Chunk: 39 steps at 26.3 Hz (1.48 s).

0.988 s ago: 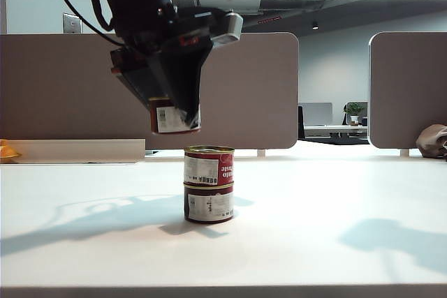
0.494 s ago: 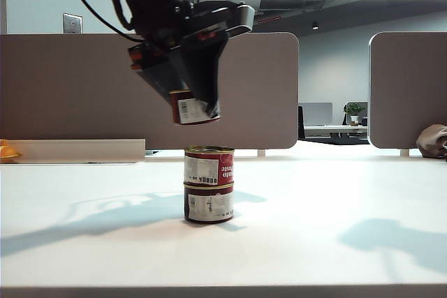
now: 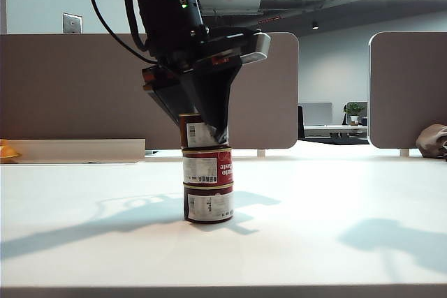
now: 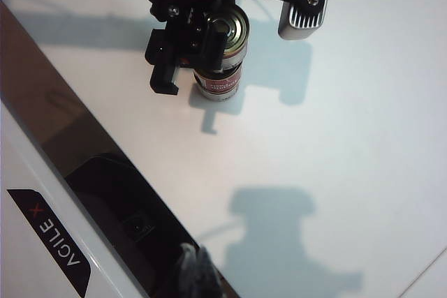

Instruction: Pick up the cans one by one and stack them together.

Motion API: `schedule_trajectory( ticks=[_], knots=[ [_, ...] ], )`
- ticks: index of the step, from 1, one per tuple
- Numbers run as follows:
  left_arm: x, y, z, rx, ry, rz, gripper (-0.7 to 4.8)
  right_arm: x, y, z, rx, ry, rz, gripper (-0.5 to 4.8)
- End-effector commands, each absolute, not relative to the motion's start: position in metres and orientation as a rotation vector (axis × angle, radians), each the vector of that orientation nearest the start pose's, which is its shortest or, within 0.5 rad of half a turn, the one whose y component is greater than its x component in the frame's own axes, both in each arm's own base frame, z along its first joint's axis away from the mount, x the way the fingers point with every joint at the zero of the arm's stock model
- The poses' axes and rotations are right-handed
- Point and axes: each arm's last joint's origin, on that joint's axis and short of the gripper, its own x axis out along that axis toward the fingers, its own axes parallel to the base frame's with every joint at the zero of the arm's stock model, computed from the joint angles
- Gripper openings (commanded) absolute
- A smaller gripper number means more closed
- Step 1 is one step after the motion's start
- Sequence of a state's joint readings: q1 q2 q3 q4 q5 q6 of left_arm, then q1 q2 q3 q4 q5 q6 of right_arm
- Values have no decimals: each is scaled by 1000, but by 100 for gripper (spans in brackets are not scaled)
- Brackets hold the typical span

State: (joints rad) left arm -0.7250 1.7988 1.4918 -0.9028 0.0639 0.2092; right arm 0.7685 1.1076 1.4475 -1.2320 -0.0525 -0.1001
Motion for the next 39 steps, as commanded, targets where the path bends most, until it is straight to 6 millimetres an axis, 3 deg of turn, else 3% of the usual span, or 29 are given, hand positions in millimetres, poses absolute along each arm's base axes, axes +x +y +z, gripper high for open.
schedule_trajectory(
  ticks=[1,6,8,35,39],
  knots=[
    [272,-244,255,573,1103,-823,184,123,121,404,-402,812,811,-1],
    [266,-247,255,564,1123,-866,189,123,121,404,-402,810,811,-1],
    [265,-249,255,567,1118,-873,219,123,121,404,-402,810,811,-1],
    [267,-250,255,608,1093,-813,220,123,121,404,-406,822,810,-1],
    [266,-250,254,610,1097,-813,250,123,121,404,-406,822,810,-1]
  ],
)
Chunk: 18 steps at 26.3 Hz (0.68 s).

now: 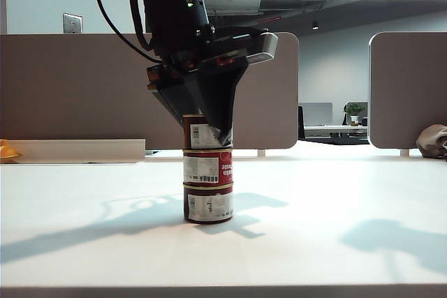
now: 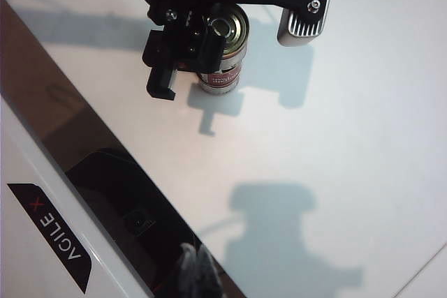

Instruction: Pick up the cans one by one and stack them together.

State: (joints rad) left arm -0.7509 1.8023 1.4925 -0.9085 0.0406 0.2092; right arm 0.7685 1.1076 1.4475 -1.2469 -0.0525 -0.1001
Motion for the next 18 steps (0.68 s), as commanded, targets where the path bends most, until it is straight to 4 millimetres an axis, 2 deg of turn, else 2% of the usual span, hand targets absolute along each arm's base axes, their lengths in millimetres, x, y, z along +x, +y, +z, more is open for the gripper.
schedule_trajectory(
  ticks=[1,5,7,11,16,18],
  knots=[
    [266,-250,254,610,1098,-813,250,123,121,404,-406,822,810,-1],
    [266,-249,254,612,1103,-812,256,123,121,404,-406,822,810,-1],
    [266,-249,254,613,1104,-813,291,123,121,404,-406,822,810,-1],
    [266,-249,254,613,1103,-811,299,123,121,404,-406,822,810,-1],
    [266,-249,254,635,1096,-778,355,123,121,404,-406,823,810,-1],
    [266,-249,255,634,1093,-779,355,123,121,404,-406,823,810,-1]
  ],
)
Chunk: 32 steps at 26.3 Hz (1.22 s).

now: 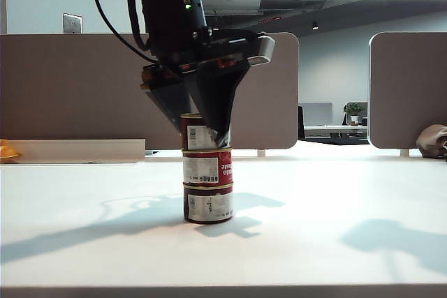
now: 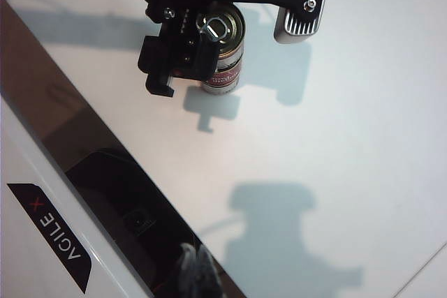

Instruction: Pick up the cans one by one and stack them together.

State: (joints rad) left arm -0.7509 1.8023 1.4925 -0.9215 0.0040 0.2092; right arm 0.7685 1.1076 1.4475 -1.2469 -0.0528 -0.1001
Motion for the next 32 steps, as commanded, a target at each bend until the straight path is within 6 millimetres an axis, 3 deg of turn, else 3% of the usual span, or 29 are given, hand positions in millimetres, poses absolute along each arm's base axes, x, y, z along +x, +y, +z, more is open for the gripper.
schedule_trajectory(
  ticks=[1,8,15,23,26,27,28,29,30,32],
  knots=[
    [267,-249,256,633,1092,-779,355,123,121,404,-406,823,810,-1],
    [267,-253,271,625,1060,-792,355,123,121,404,-406,823,810,-1],
    [251,-261,282,639,1035,-838,355,123,121,404,-406,824,810,-1],
    [246,-258,289,699,1007,-759,354,120,119,403,-389,853,814,-1],
    [246,-257,295,696,987,-750,330,118,117,404,-386,840,814,-1],
    [246,-256,300,692,973,-743,288,117,116,405,-385,830,810,-1],
    [244,-254,307,691,947,-729,199,116,115,406,-385,821,805,-1],
    [243,-248,323,672,894,-712,60,113,111,409,-386,795,786,-1],
    [241,-244,333,655,858,-709,29,112,109,411,-388,777,770,-1],
    [233,-232,365,588,764,-702,19,105,100,417,-386,712,716,-2]
  ],
)
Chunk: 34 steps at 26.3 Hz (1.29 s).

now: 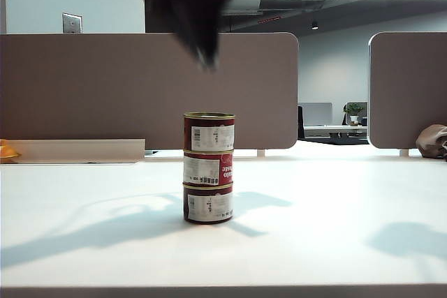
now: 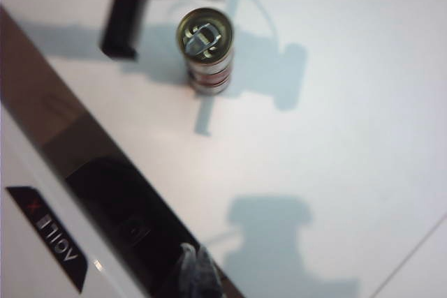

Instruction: Pick up the cans one by one and stack them together.

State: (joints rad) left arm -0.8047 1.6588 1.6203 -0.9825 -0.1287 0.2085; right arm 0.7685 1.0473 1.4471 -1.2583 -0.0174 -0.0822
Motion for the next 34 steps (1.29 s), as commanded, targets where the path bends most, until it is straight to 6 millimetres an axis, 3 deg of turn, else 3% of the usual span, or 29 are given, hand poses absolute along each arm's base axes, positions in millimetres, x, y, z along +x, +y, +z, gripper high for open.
schedule_trajectory(
  ticks=[1,3,6,10,13,17,23,28,34],
  knots=[
    [227,-225,384,538,692,-698,-5,99,93,422,-362,678,681,-2],
    [215,-214,411,445,574,-710,-6,85,78,428,-320,620,637,-1],
    [201,-202,431,346,504,-737,-6,62,54,435,-284,535,593,-1],
    [182,-197,434,334,510,-764,-6,23,14,440,-218,387,569,-1],
    [160,-187,433,291,503,-731,-6,-10,-18,432,-161,260,555,-1],
    [139,-172,428,297,469,-653,-6,-28,-35,414,-124,174,567,-2],
    [94,-124,416,208,385,-537,-6,-24,-27,369,-91,126,679,-1],
    [66,-84,410,128,312,-542,-6,-12,-14,355,-62,67,725,-1],
    [37,-36,378,-2,263,-531,-6,7,8,341,-2,20,798,-1]
  ],
)
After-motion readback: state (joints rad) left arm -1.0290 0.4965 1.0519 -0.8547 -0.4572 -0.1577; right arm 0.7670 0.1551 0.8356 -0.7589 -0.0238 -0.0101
